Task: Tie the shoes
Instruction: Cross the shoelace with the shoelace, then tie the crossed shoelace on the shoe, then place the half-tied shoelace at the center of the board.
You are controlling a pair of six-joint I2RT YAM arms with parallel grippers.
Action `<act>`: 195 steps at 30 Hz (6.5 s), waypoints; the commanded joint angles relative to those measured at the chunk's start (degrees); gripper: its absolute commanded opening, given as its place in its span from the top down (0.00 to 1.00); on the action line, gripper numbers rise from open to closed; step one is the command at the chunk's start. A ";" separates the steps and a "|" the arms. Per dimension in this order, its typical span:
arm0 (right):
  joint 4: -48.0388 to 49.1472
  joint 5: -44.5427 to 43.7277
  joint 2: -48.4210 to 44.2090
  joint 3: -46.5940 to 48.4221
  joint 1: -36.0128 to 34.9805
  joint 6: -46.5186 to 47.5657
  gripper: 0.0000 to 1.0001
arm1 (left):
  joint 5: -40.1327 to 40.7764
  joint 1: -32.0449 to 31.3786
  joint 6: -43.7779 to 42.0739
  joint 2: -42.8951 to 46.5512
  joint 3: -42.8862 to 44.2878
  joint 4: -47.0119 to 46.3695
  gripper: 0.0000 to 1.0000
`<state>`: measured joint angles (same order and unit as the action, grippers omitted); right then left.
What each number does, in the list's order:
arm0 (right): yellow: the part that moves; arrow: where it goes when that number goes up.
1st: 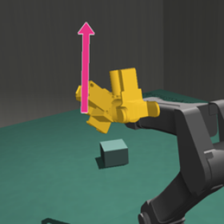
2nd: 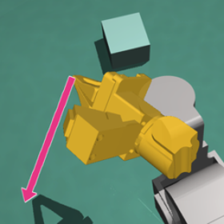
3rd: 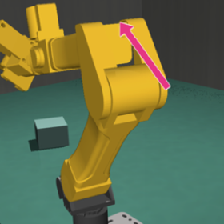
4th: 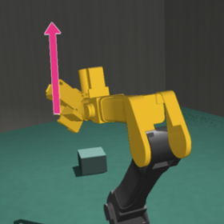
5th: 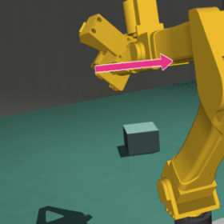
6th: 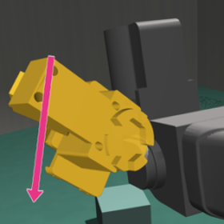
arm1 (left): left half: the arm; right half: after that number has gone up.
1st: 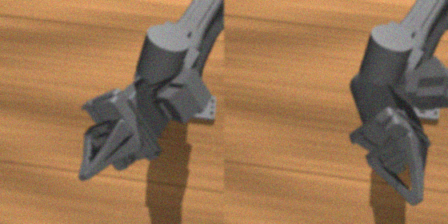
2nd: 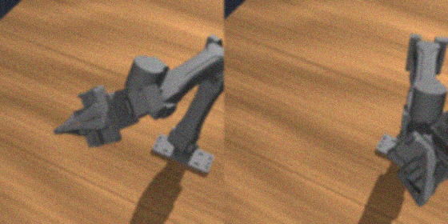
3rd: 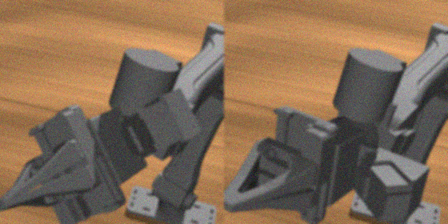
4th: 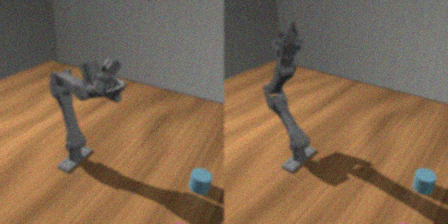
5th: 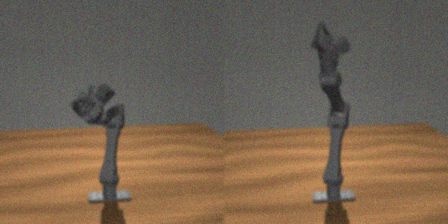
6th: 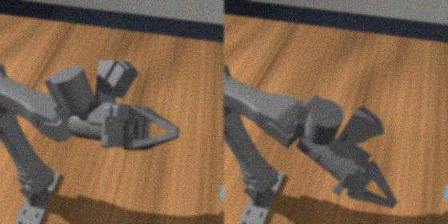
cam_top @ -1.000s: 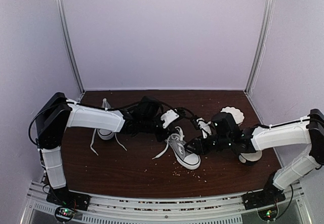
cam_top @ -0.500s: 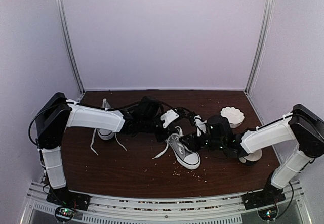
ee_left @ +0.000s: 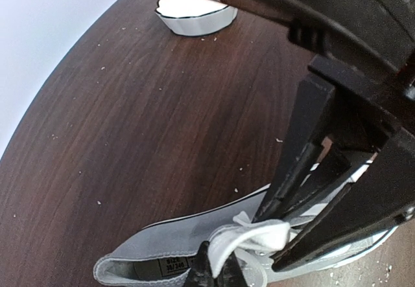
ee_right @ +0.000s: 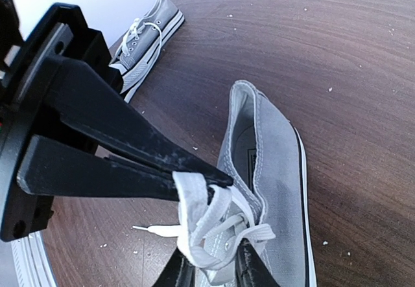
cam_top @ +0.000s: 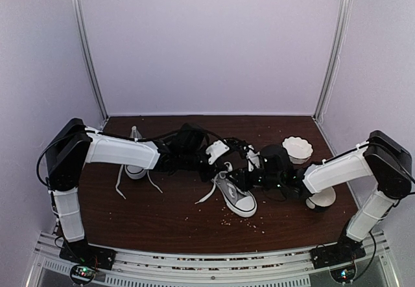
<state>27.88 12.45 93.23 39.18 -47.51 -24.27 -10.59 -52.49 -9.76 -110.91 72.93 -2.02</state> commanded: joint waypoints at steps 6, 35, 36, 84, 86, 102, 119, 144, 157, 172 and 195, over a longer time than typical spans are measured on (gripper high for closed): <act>-1.43 -1.86 -0.95 -0.91 -0.05 0.51 0.68 | 0.21 0.46 -0.33 0.28 0.88 -1.35 1.00; -2.36 -3.58 1.43 -1.76 -0.19 0.03 0.77 | -0.09 0.72 -0.26 0.38 0.74 -1.31 1.00; -2.39 -3.51 1.41 -1.82 -0.14 0.12 0.79 | -0.05 0.72 -0.26 0.37 0.72 -1.33 1.00; -67.87 11.89 -2.14 25.13 7.17 14.50 1.00 | -2.44 2.12 1.10 6.34 -4.40 9.48 0.33; -68.47 12.33 -2.09 25.98 7.72 14.44 1.00 | -2.98 2.13 0.87 7.55 -6.29 10.88 0.30; -71.01 13.96 -0.15 28.07 11.75 14.05 1.00 | -1.38 -0.44 -5.64 -3.67 -1.53 27.65 0.32; -72.22 7.15 0.73 23.72 18.79 17.48 1.00 | 15.82 6.76 9.94 3.01 -10.35 26.85 1.00; -49.89 20.68 8.37 15.86 8.04 6.92 1.00 | 2.41 -2.48 4.80 -4.69 4.35 22.99 1.00; -51.33 13.57 -1.10 5.07 17.58 3.76 1.00 | 9.49 11.52 20.40 12.41 -15.21 17.74 1.00; -45.62 16.77 -5.74 -4.20 27.60 2.05 1.00 | 19.26 17.67 19.16 17.12 -18.95 23.29 1.00; -56.66 15.91 -7.86 6.06 22.68 6.41 1.00 | 12.87 14.49 14.64 23.06 -19.53 18.96 1.00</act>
<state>-21.08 31.07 87.33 40.91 -21.71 -20.05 4.14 -35.66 8.45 -92.75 53.06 19.53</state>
